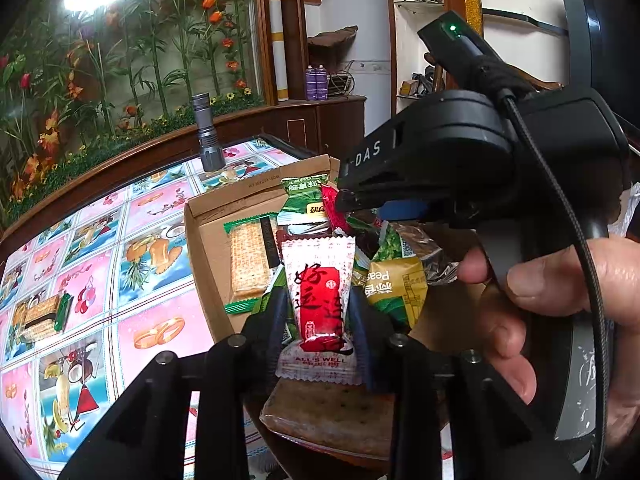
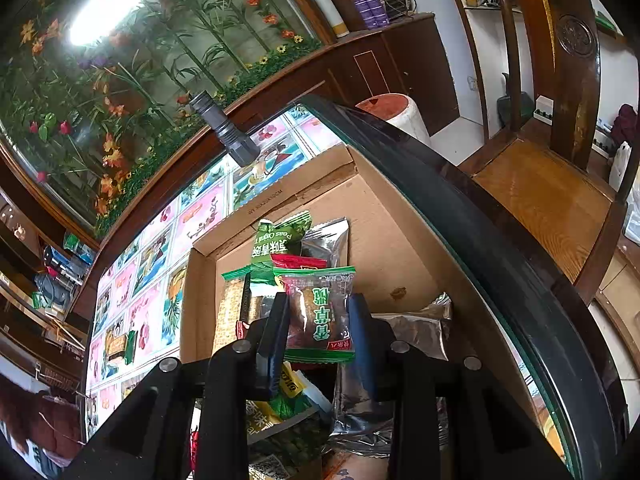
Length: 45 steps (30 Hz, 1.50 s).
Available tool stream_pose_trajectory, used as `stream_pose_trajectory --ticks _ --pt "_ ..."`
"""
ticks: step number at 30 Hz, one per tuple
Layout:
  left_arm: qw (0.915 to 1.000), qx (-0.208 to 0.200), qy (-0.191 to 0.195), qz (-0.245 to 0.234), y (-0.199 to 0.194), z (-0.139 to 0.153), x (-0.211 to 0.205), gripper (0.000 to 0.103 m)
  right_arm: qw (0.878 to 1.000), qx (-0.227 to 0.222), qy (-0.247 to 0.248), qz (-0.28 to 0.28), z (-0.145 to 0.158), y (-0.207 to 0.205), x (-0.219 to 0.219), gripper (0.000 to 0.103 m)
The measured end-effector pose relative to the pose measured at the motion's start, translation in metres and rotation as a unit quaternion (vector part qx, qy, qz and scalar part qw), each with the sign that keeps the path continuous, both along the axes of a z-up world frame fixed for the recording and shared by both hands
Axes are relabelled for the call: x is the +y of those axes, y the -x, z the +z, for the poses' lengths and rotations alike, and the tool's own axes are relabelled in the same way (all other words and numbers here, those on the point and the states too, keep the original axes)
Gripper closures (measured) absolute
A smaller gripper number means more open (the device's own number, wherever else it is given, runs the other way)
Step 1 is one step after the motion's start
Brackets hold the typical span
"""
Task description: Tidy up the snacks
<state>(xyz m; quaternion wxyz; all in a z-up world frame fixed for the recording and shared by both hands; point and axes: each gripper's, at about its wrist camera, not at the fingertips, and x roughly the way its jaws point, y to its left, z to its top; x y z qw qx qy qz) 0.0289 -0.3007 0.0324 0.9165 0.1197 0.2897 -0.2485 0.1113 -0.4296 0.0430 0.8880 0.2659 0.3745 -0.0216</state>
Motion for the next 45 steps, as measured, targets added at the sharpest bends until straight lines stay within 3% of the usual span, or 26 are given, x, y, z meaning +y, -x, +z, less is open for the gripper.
stream_pose_trajectory --ticks 5,12,17,20,27,35,40,43,45 --pt "1.0000 0.000 0.000 0.001 0.000 0.000 -0.001 0.063 1.000 -0.001 -0.001 0.000 0.001 0.000 0.001 0.069" --pt "1.0000 0.001 0.003 0.009 -0.002 -0.001 0.002 0.047 1.000 -0.012 0.007 -0.005 0.006 0.002 0.001 0.057" --pt "0.9998 0.003 0.011 0.016 -0.005 0.000 0.009 0.038 1.000 -0.022 0.013 -0.013 0.010 0.005 0.000 0.056" --pt "0.9996 -0.001 0.011 0.026 -0.005 0.004 0.012 0.028 0.999 -0.032 0.014 -0.021 0.014 0.008 -0.002 0.054" --pt "0.9973 0.025 0.048 0.051 0.000 0.021 0.037 0.008 0.996 -0.059 0.044 -0.047 0.026 0.018 -0.002 0.037" --pt "0.9979 0.057 0.017 0.027 0.048 0.031 0.087 0.001 0.987 -0.110 0.083 -0.088 0.039 0.050 0.006 0.022" --pt "0.9979 0.000 -0.035 0.054 0.087 0.036 0.111 0.001 0.978 -0.145 0.117 -0.099 0.036 0.103 0.038 0.014" --pt "0.9980 -0.018 -0.020 0.058 0.107 0.036 0.128 0.000 0.973 -0.161 0.148 -0.080 0.043 0.132 0.062 0.012" --pt "0.9979 -0.024 -0.020 0.056 0.113 0.034 0.131 0.000 0.970 -0.171 0.161 -0.068 0.046 0.150 0.075 0.005"
